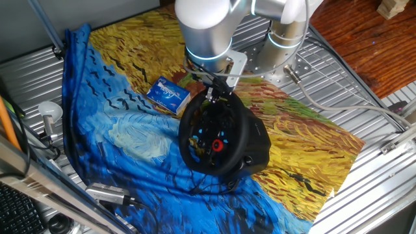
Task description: Rotate the steering wheel 90 degrees counterclockwise
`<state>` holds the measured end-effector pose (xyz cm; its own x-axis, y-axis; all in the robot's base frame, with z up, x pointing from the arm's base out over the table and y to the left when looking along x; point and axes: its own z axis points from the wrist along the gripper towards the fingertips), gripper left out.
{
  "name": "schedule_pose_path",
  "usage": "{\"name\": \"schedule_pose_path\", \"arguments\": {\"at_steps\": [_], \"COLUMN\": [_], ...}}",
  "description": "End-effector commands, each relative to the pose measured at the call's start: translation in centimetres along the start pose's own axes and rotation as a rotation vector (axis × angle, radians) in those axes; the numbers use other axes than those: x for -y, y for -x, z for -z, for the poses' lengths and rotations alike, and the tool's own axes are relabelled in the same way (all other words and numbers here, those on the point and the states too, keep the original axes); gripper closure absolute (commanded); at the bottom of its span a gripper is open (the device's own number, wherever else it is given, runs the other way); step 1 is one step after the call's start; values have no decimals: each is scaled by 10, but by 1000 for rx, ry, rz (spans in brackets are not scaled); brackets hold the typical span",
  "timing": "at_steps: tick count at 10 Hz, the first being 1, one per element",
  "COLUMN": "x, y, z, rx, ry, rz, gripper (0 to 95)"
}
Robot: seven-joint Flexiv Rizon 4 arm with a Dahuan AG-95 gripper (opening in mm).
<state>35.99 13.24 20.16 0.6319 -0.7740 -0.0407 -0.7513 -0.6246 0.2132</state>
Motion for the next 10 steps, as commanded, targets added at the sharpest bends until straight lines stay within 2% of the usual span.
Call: {"name": "schedule_pose_path", "arguments": {"at_steps": [1,4,7,10], "x": [1,1,1,1], "y": [-1,-2,-3,-3], "z": [-2,-3,-4,-5], "rx": [-6,-23,-17,-25], "ry": [-5,-11,-18,-25], "rz": [8,21,26,42], "gripper": [950,950,950,950]}}
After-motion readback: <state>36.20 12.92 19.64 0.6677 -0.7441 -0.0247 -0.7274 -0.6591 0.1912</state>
